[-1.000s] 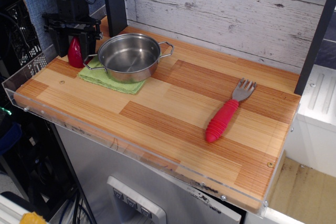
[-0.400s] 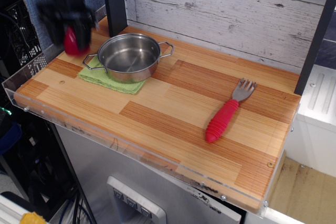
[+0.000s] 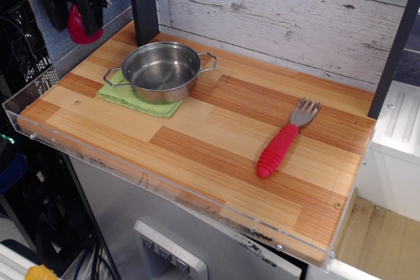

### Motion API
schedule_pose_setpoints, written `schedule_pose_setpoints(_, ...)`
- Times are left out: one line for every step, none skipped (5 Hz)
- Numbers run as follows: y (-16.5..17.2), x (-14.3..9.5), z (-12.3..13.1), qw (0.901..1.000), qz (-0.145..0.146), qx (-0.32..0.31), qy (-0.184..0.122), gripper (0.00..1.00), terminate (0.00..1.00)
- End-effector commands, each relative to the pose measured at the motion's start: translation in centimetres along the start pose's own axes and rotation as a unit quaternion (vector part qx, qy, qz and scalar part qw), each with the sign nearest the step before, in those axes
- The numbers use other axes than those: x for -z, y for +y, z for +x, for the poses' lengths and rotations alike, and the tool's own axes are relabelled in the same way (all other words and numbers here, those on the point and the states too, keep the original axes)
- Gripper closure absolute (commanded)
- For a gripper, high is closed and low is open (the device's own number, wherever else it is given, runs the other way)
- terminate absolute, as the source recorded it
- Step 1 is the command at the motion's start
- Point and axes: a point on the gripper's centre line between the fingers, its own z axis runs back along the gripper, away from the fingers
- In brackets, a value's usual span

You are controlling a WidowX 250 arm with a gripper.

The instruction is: Put the strawberry into the metal pot.

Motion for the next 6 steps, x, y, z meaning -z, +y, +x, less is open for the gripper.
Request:
schedule_pose_setpoints(-6.8,-1.9,-0.1,0.9938,-0.008,0.109,-0.019,1.00,0.00)
schedule_pose_setpoints(-8.5,-1.9,-0.5,0.9898,-0.006,0.140,-0.024,1.00,0.00)
schedule_pose_setpoints(-9.5,-1.5,-0.7,0.9881,-0.003,0.152,-0.020,1.00,0.00)
schedule_pose_setpoints(-9.0,-0.1,-1.0,0.9898,0.004,0.142,0.002,1.00,0.00)
schedule_pose_setpoints(-8.0,1.7,-1.0,0.9921,-0.006,0.122,0.028,1.00,0.00)
schedule_pose_setpoints(-8.2,2.6,-1.1,0.9916,-0.011,0.121,0.043,1.00,0.00)
